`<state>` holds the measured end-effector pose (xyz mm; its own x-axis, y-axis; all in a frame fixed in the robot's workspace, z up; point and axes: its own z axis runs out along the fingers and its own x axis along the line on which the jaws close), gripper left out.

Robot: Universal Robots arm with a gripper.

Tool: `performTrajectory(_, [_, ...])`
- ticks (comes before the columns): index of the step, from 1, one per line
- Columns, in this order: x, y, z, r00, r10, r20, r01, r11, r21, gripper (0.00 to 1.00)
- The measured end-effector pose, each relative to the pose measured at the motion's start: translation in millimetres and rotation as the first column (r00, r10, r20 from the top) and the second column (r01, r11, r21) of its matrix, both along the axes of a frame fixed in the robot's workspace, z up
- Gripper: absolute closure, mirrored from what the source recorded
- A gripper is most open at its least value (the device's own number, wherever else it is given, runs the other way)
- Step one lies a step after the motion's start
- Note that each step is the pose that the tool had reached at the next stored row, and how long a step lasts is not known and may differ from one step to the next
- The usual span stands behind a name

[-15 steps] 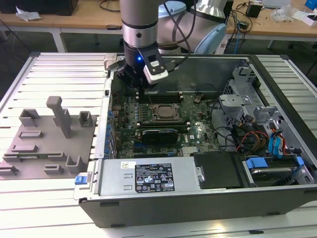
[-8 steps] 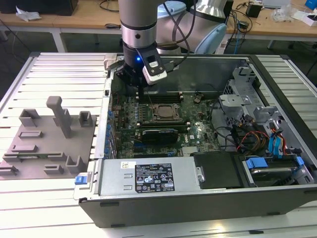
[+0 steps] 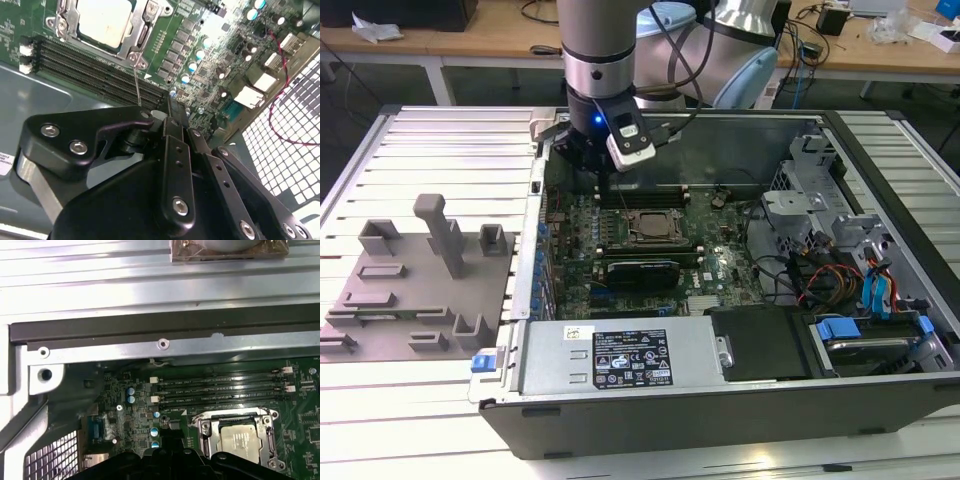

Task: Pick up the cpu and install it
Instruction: 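Install the first cpu locking lever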

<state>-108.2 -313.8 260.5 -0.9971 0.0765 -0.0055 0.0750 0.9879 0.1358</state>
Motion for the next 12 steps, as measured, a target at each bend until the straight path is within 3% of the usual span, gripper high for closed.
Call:
performTrajectory(2, [-0.5, 0.0, -0.1, 1.0000, 0.000, 0.0001, 0.000, 0.9999, 0.0157, 0.89])
performTrajectory(3, [-0.8, 0.0, -0.1, 1.0000, 0.000, 0.0005, 0.000, 0.9996, 0.0285, 0.89])
performTrajectory(7, [-0.8, -0.1, -0.2, 1.0000, 0.000, 0.0005, 0.000, 0.9988, 0.0493, 0.89])
performTrajectory(10, [2.0, -0.5, -0.3, 1.0000, 0.000, 0.0003, 0.000, 0.9985, 0.0547, 0.89])
performTrajectory(12, [12.1, -1.3, -0.6, 1.0000, 0.000, 0.0004, 0.000, 0.9985, 0.0552, 0.89])
